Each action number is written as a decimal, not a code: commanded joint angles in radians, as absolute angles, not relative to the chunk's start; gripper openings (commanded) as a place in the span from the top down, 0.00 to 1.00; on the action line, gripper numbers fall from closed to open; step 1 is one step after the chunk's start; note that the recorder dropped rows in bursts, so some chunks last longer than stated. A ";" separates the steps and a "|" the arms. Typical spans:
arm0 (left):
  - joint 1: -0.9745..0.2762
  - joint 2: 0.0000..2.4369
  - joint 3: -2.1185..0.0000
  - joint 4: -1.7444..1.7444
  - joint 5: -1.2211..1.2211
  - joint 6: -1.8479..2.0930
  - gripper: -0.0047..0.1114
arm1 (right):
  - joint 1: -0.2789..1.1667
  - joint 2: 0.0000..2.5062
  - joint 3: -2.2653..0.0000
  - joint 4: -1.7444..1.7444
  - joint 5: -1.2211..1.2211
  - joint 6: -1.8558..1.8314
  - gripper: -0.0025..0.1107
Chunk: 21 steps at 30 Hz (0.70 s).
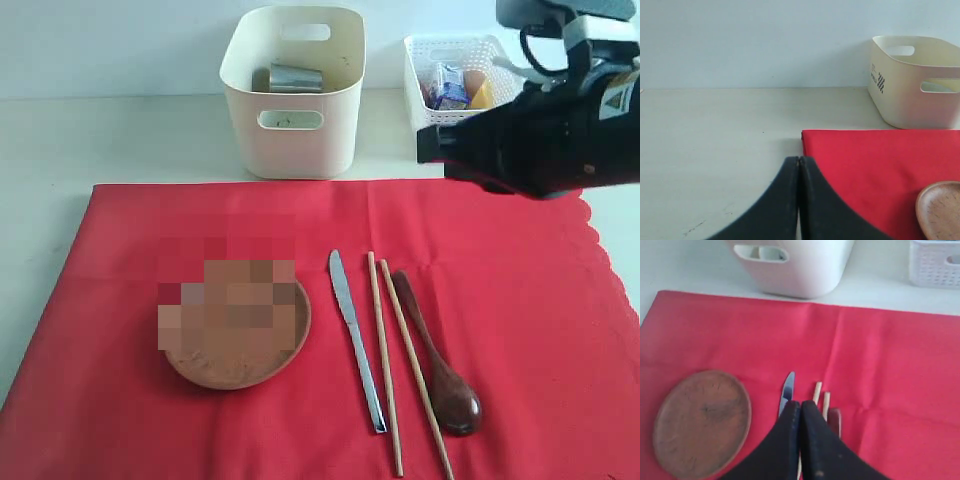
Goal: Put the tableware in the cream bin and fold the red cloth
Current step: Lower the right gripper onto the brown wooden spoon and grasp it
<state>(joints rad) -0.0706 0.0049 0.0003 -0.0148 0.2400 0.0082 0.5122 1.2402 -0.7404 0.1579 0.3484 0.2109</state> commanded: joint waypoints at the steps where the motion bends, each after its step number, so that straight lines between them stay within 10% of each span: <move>1: -0.069 0.000 0.000 -0.014 0.238 0.011 0.95 | 0.608 1.221 -0.691 0.156 0.336 0.202 0.98; 12: -0.069 0.000 0.000 -0.014 0.238 0.011 0.95 | 0.773 1.250 -0.654 0.156 0.389 0.221 0.97; 21: -0.069 0.000 0.000 -0.014 0.238 0.011 0.95 | 0.773 1.407 -0.671 0.156 0.445 0.236 0.74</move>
<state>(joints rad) -0.0706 0.0049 0.0003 -0.0148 0.2400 0.0095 0.7707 1.3669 -0.6575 0.1601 0.4330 0.2358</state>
